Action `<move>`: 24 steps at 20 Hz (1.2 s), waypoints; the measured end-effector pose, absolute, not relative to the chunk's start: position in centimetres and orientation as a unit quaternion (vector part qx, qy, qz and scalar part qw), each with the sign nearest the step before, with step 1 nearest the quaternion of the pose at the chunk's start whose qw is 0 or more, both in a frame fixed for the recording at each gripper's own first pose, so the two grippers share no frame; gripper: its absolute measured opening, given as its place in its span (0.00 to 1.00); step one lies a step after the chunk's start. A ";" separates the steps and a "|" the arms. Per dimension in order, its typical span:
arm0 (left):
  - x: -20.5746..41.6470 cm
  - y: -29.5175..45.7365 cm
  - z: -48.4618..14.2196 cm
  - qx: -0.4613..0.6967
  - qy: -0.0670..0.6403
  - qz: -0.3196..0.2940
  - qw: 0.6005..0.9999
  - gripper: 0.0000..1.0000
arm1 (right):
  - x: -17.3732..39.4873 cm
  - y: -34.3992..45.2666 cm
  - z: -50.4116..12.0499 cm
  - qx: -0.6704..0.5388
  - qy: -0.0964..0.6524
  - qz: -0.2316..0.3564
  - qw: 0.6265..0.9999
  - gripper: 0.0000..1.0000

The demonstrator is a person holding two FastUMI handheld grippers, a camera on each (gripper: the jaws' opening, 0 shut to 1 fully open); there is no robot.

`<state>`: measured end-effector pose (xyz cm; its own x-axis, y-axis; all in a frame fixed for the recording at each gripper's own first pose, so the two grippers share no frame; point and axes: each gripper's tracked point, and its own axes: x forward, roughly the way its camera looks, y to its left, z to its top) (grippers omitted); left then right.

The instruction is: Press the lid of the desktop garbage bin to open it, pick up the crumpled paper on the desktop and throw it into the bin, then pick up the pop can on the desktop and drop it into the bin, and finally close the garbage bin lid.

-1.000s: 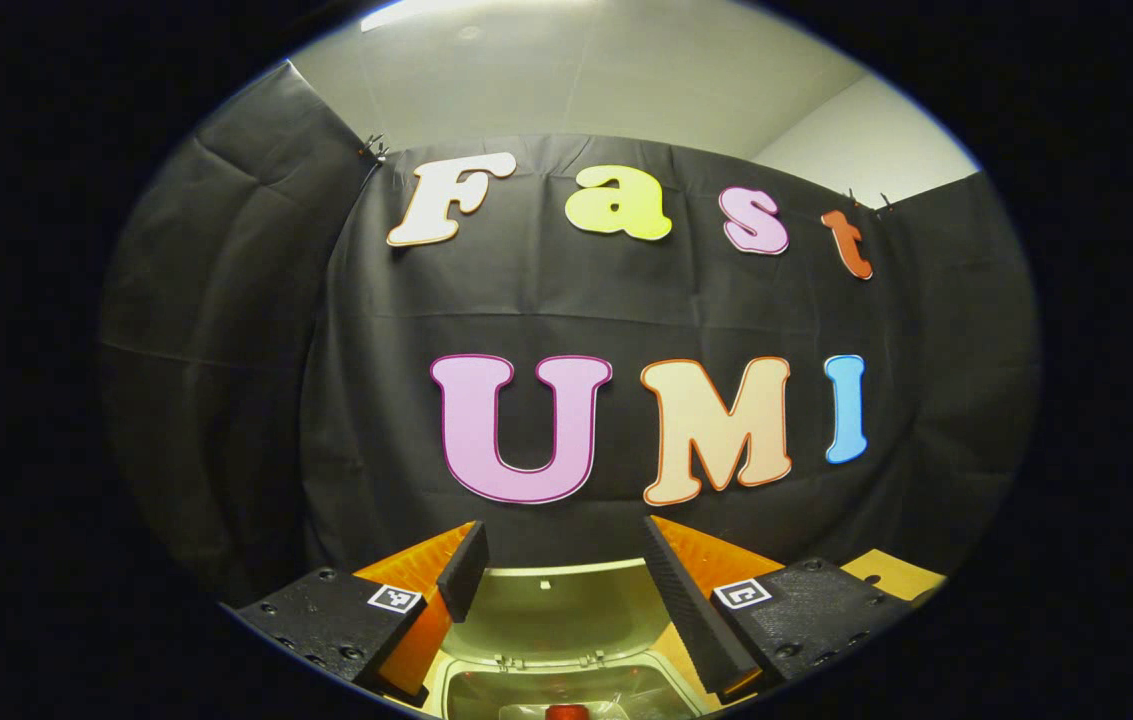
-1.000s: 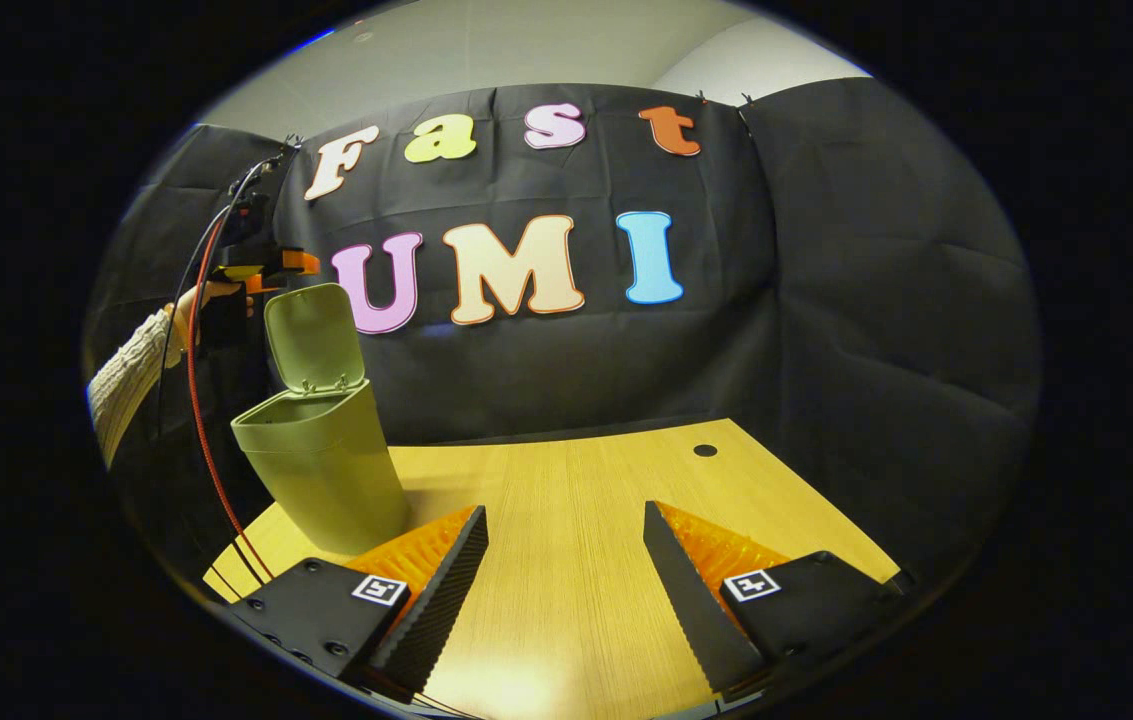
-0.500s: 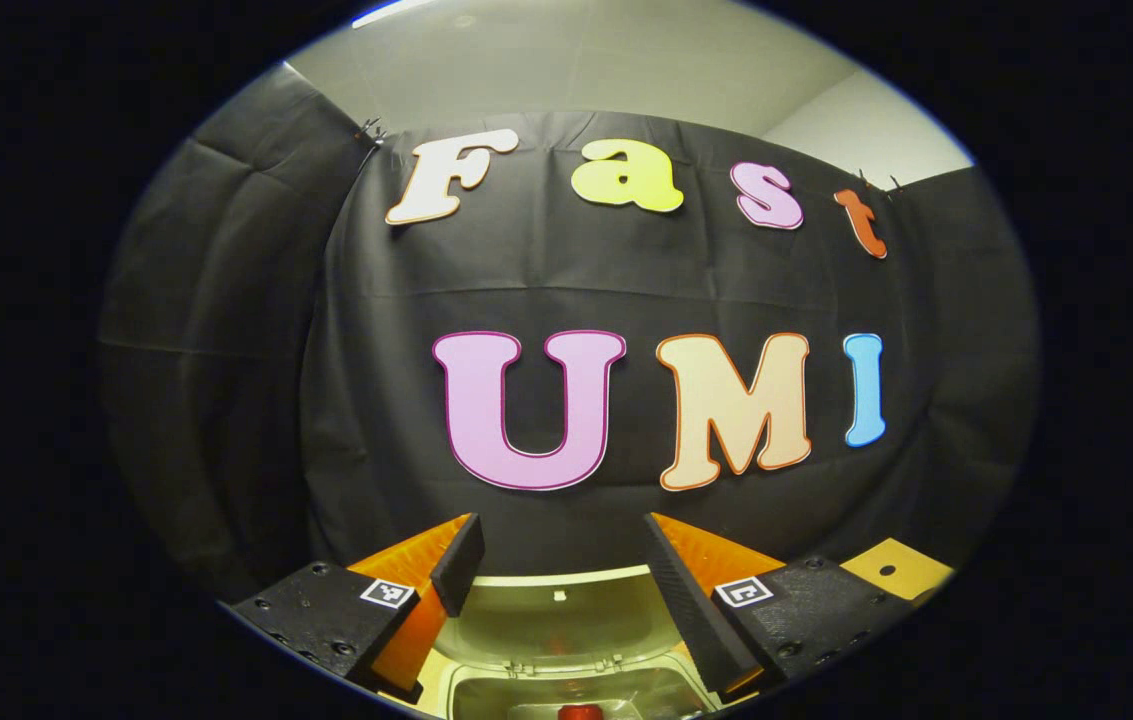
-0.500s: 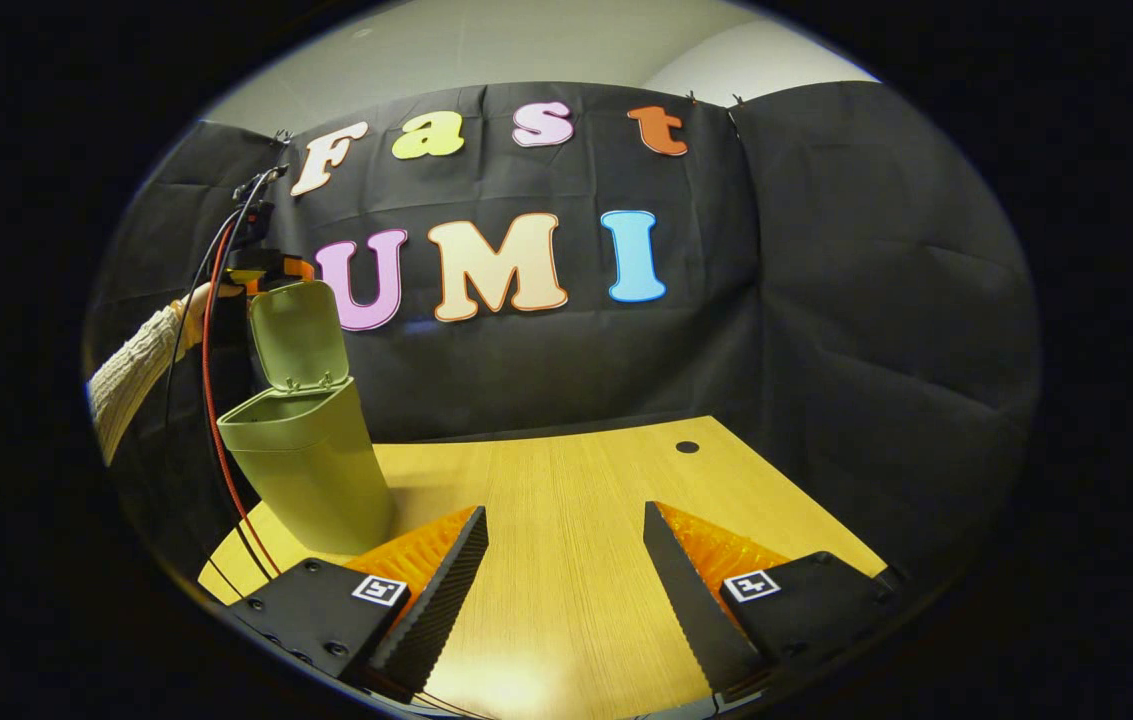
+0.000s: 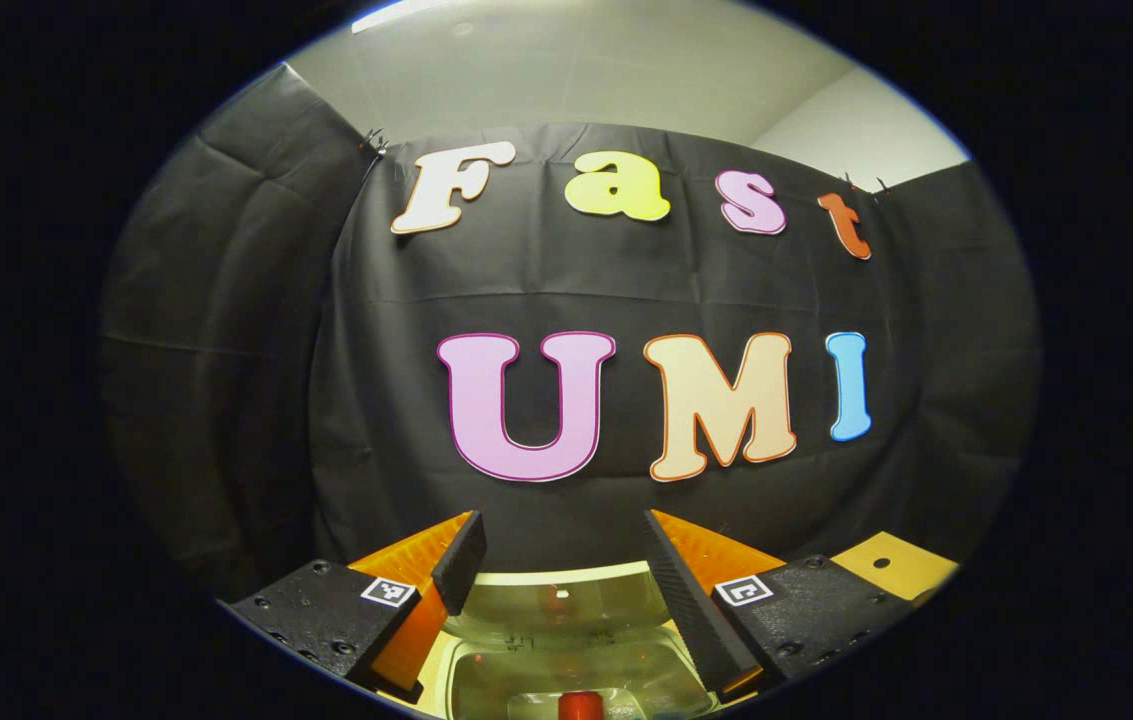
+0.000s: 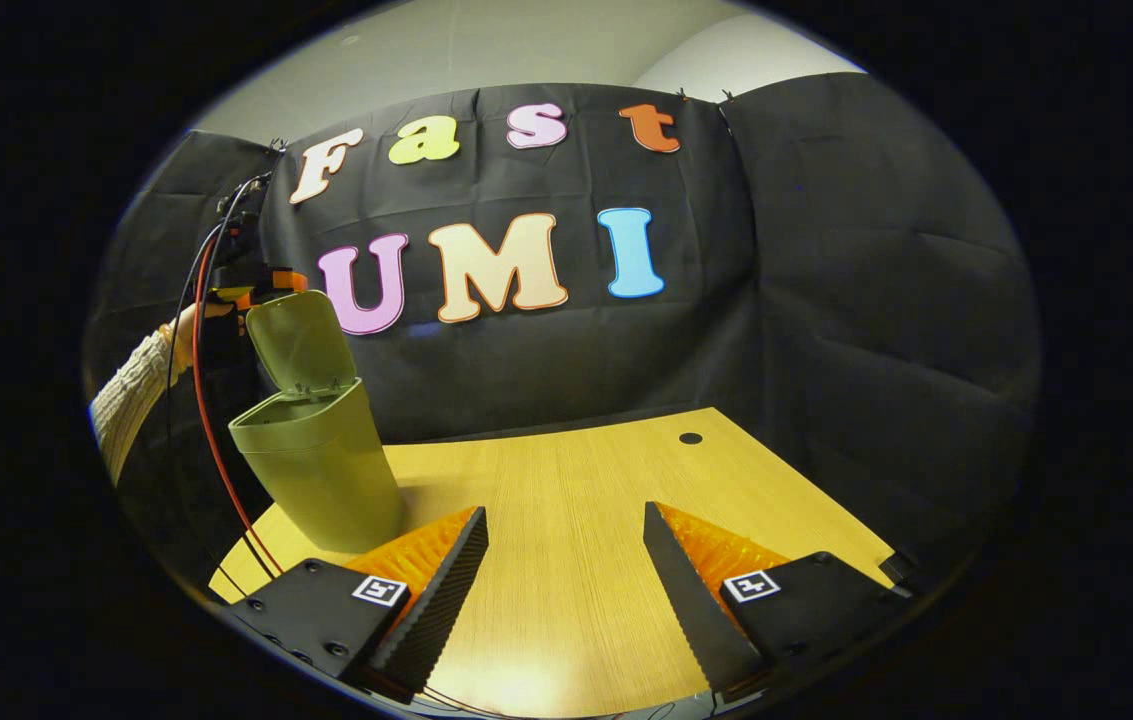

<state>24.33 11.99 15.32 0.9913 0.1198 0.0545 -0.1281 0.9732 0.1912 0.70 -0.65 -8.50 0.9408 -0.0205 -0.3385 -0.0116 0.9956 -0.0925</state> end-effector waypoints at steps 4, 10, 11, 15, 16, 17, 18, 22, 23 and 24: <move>22.0 12.1 13.9 0.088 -0.024 0.066 0.994 0.93 | -0.1 -0.9 -8.9 -0.040 0.176 -0.005 0.984 0.99; 19.3 12.4 10.4 0.085 -0.019 0.060 0.994 0.92 | -0.5 -2.3 -8.3 -0.023 0.163 -0.023 0.986 1.00; 18.9 12.5 9.4 0.089 -0.015 0.060 0.994 0.92 | -0.6 -2.4 -8.2 -0.023 0.162 -0.025 0.986 1.00; 17.7 12.7 6.2 0.083 -0.006 0.057 0.995 0.92 | -0.9 -3.5 -8.1 -0.037 0.162 -0.039 0.985 0.98; 17.4 12.6 5.4 0.075 -0.001 0.055 0.996 0.92 | -1.0 -3.5 -8.1 -0.036 0.162 -0.040 0.985 0.98; 17.2 12.7 4.6 0.070 0.002 0.054 0.996 0.93 | -1.0 -3.6 -8.1 -0.037 0.163 -0.041 0.985 0.98; 17.0 12.8 4.0 0.066 0.004 0.054 0.996 0.94 | -1.1 -3.7 -8.1 -0.039 0.164 -0.042 0.985 0.98; 16.7 13.2 2.1 0.074 0.011 0.059 0.995 0.93 | -1.7 -4.0 -9.0 -0.050 0.175 -0.048 0.982 0.98; 16.5 13.1 1.7 0.078 0.012 0.056 0.995 0.93 | -1.8 -4.0 -9.0 -0.054 0.177 -0.048 0.982 0.98; 16.5 13.0 1.5 0.080 0.010 0.054 0.995 0.93 | -1.8 -4.0 -9.1 -0.054 0.178 -0.048 0.981 0.98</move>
